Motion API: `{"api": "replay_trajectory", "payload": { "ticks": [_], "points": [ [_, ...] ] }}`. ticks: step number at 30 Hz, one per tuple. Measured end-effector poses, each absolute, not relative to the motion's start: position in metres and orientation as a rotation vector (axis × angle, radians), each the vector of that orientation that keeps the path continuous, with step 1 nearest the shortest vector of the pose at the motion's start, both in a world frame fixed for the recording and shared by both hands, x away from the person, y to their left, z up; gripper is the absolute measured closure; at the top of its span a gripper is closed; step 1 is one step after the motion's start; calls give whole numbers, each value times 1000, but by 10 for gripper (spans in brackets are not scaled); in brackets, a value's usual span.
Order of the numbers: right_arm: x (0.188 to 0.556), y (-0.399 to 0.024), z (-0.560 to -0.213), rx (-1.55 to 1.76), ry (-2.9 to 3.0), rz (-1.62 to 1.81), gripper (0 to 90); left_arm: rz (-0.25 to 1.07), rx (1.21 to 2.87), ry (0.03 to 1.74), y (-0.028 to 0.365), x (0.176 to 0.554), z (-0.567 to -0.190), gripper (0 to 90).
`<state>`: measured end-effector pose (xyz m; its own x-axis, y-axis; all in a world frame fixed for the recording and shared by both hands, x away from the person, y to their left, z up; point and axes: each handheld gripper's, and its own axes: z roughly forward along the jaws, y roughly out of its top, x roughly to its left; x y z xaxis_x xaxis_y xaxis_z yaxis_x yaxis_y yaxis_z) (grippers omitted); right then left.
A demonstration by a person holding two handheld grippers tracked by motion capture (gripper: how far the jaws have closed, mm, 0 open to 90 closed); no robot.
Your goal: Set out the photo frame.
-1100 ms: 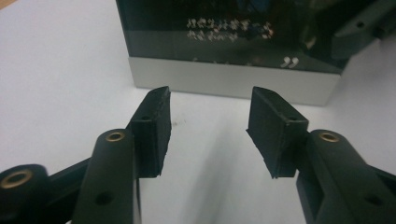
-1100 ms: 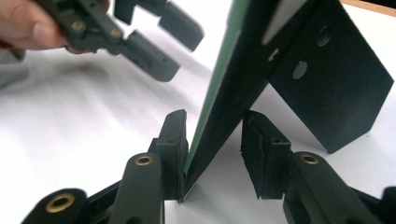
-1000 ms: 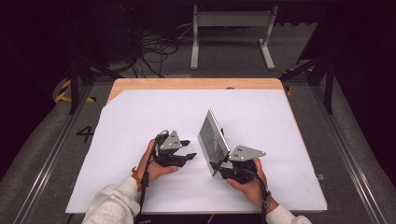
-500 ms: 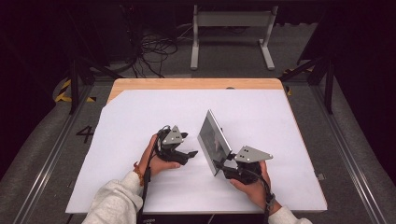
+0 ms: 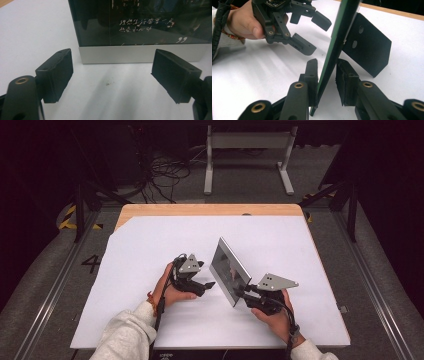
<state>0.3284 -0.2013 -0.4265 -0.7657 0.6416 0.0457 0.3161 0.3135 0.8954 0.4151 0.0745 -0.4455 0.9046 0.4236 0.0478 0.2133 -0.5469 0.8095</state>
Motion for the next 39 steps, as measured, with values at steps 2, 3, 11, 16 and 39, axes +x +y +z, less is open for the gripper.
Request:
{"api": "replay_trajectory", "payload": {
  "ticks": [2,3,11,16,39],
  "points": [
    [329,-201,-425,854,2274,1419,723,287,2160,452,73,417,-445,176],
    [329,-201,-424,847,2278,1405,724,279,2157,449,71,418,-445,176],
    [331,-205,-423,854,2293,1395,733,264,2145,414,66,429,-443,162],
    [328,-205,-423,880,2273,1366,662,222,2144,417,63,438,-445,145],
    [318,-216,-420,876,2278,1319,796,141,2197,378,53,442,-451,209]
  ]
}}
